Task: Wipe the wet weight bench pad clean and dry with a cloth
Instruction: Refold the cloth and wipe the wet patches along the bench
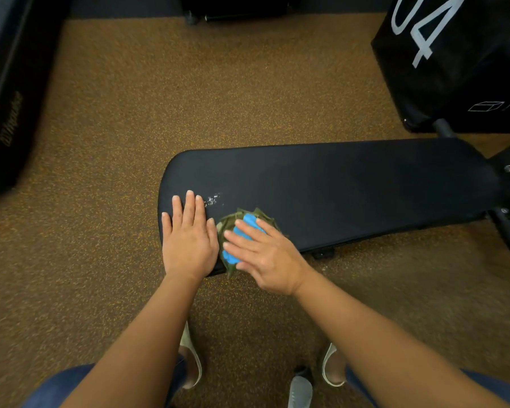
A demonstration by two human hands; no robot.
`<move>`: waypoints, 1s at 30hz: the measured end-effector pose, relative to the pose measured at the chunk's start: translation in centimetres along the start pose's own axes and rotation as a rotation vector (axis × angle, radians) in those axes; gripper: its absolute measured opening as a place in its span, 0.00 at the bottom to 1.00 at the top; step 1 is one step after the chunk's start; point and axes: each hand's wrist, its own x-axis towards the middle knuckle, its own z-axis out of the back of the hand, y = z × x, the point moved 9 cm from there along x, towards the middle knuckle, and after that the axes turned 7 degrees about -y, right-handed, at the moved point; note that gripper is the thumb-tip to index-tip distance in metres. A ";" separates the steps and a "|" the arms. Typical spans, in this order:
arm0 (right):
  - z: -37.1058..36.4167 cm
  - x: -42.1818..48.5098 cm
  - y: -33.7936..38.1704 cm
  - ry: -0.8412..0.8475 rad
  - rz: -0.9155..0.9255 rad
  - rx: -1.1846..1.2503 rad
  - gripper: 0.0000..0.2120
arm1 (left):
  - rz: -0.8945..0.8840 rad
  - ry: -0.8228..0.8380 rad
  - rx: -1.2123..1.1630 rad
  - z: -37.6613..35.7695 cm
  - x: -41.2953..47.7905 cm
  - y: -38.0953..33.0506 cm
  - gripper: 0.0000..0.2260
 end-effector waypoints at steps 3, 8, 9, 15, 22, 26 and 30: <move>0.9 -2.1 -2.4 0.001 0.038 -0.039 0.18 | -0.002 0.001 -0.001 0.0 0.0 0.0 0.29; 2.0 -2.5 -3.6 -0.132 -0.258 -0.128 0.18 | 0.006 0.000 0.004 -0.1 0.0 0.0 0.28; 1.7 -2.3 -2.6 -0.138 -0.277 -0.126 0.18 | 0.008 -0.002 0.000 -0.1 0.0 -0.1 0.28; 0.6 -2.8 -0.7 -0.131 -0.226 -0.129 0.19 | 0.000 -0.005 0.003 0.0 -0.1 -0.1 0.28; -0.6 -0.8 -0.4 -0.092 -0.501 -0.190 0.21 | 0.013 -0.016 -0.011 0.1 -0.1 -0.2 0.28; -0.3 -1.1 -1.6 0.000 -0.300 -0.194 0.22 | 0.003 -0.003 -0.001 0.1 -0.1 -0.2 0.27; -0.3 0.0 -2.0 0.023 -0.570 -0.224 0.24 | 0.004 -0.001 0.001 0.0 -0.2 -0.2 0.25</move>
